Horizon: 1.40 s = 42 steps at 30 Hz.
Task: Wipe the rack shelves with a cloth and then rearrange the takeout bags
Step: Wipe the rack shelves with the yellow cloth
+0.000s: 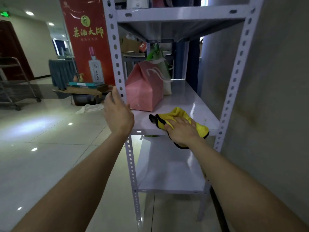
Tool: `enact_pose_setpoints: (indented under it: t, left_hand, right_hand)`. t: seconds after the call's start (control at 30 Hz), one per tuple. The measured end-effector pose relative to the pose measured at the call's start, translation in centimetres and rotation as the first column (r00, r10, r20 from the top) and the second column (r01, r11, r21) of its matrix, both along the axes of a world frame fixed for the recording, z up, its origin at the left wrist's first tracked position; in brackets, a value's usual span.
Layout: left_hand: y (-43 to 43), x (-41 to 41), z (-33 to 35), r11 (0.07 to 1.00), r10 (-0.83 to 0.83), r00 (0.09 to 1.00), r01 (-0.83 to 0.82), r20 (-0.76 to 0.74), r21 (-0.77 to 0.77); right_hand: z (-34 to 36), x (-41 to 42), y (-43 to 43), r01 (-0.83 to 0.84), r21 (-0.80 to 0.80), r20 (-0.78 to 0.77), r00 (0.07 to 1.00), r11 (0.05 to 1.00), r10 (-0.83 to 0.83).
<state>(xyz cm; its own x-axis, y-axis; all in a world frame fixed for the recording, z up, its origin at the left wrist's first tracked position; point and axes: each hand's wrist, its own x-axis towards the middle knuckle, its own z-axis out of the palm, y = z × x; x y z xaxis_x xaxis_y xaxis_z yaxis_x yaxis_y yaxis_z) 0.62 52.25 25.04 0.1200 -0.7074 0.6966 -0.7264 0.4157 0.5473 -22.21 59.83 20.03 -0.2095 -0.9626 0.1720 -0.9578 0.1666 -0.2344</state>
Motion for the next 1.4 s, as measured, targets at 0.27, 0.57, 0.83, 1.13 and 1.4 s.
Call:
enact_pose_setpoints:
  t: [0.27, 0.57, 0.83, 1.13, 1.4]
  left_hand:
    - [2.3, -6.6, -7.0, 0.958, -0.262, 0.748, 0.276, 0.610, 0.073]
    - [-0.7, -7.2, -9.1, 0.965, -0.260, 0.700, 0.203, 0.665, 0.164]
    - [0.2, -7.2, -8.4, 0.963, -0.268, 0.709, 0.205, 0.653, 0.173]
    - [0.3, -7.2, -8.1, 0.959, -0.281, 0.705, 0.195, 0.652, 0.203]
    - [-0.1, -7.1, -8.8, 0.969, -0.246, 0.734, 0.192, 0.633, 0.154]
  right_hand:
    - [0.8, -6.9, 0.4, 0.198, 0.153, 0.005, 0.980, 0.968, -0.201]
    - [2.2, -11.8, -12.2, 0.219, 0.228, -0.031, 0.975, 0.949, -0.218]
    - [3.3, -11.3, -12.4, 0.198, 0.235, 0.011, 0.978, 0.952, -0.206]
    - [1.2, -7.6, -0.7, 0.135, 0.224, -0.007, 0.991, 0.965, -0.136]
    - [3.0, -11.5, -11.8, 0.205, 0.243, -0.027, 0.978, 0.948, -0.205]
